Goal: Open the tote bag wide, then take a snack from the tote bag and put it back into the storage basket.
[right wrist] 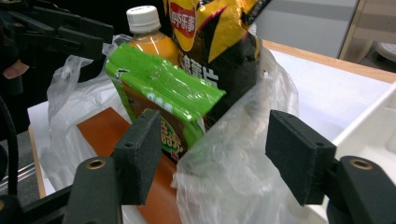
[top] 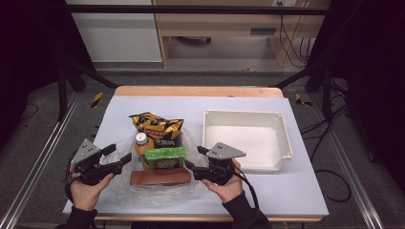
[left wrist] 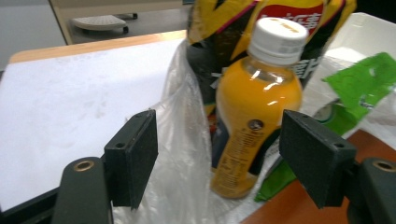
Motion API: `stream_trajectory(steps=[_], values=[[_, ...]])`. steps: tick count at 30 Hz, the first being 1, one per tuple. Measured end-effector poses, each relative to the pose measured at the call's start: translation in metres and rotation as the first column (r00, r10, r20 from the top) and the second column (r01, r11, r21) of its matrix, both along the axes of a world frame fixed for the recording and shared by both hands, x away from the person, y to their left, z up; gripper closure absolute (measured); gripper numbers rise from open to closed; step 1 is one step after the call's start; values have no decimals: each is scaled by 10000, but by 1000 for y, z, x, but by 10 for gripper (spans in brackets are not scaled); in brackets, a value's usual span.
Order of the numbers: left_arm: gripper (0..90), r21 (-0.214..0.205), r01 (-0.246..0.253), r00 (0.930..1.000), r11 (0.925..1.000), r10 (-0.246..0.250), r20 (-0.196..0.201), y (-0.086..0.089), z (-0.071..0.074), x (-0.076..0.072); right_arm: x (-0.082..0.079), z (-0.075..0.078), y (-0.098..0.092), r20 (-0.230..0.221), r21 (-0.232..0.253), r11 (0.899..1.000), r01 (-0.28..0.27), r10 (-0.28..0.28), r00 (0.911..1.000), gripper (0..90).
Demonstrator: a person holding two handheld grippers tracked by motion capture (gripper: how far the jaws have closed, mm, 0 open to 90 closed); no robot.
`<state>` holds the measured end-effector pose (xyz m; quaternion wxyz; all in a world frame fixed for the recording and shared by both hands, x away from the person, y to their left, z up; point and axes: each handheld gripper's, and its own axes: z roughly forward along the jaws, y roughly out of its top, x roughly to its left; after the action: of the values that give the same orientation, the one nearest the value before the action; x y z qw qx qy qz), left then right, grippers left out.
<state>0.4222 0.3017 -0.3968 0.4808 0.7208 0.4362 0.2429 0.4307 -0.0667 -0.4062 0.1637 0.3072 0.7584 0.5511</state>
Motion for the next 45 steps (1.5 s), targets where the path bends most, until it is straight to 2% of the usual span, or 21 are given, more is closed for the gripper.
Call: stream_trajectory(steps=[2, 4, 9, 11, 12, 14, 16, 17, 18, 23, 29, 31, 32, 33, 35, 39, 45], values=[[270, 46, -71, 9999, 10000, 71, 90, 2, 2, 1, 2, 1, 3, 8, 25, 10000, -69, 69, 10000, 348], [246, -34, -199, 9992, 9998, 200, 355, 5, 8, 1, 5, 2, 8, -26, -14, 10000, -92, 92, 10000, 331], [204, -280, -289, 9981, 9992, 304, 540, 7, 17, 0, 10, 2, 16, -76, -111, 9998, -178, 177, 9998, 317], [204, -329, -335, 9984, 9989, 349, 434, 7, 17, 0, 11, 2, 18, -104, -97, 9997, -215, 214, 9997, 315], [205, -214, -450, 9988, 9988, 454, 193, 7, 15, 2, 12, 2, 22, -47, -186, 9995, -272, 271, 9996, 308], [218, -195, -502, 9986, 9986, 505, 148, 8, 13, 3, 13, 2, 24, -50, -174, 9994, -298, 297, 9995, 304], [247, -237, -662, 9968, 9975, 672, 440, 13, 8, 4, 15, 1, 27, -74, -290, 9992, -283, 281, 9996, 288], [253, -237, -662, 9968, 9975, 672, 440, 13, 8, 4, 16, 0, 28, -85, -306, 9992, -268, 265, 9996, 288], [270, -445, -490, 9976, 9978, 511, 472, 16, 7, 5, 17, 0, 29, -104, -312, 9991, -288, 284, 9995, 288], [308, -358, -406, 9971, 9985, 428, 627, 16, 4, 3, 22, -4, 35, -229, -467, 9983, -338, 328, 9992, 290], [319, -99, -351, 9973, 9993, 356, 641, 18, -2, 5, 27, -11, 45, -354, -751, 9952, -629, 603, 9975, 338], [319, -59, -301, 9965, 9995, 305, 784, 19, -4, 6, 27, -11, 47, -321, -814, 9943, -691, 667, 9973, 349], [319, -26, -294, 9958, 9996, 295, 872, 19, -6, 7, 27, -12, 49, -305, -858, 9933, -775, 751, 9967, 385], [319, -22, -309, 9959, 9995, 310, 849, 18, -7, 7, 28, -12, 50, -335, -832, 9930, -834, 809, 9962, 411], [321, -209, -243, 9982, 9995, 254, 538, 17, -7, 7, 27, -13, 52, -322, -831, 9922, -933, 909, 9953, 447], [324, -162, -357, 9984, 9992, 364, 427, 17, -6, 6, 28, -15, 55, -314, -1040, 9882, -1122, 1095, 9935, 516], [321, -76, -537, 9981, 9985, 539, 289, 19, -4, 5, 31, -15, 52, -296, -1145, 9872, -1112, 1085, 9937, 596]])
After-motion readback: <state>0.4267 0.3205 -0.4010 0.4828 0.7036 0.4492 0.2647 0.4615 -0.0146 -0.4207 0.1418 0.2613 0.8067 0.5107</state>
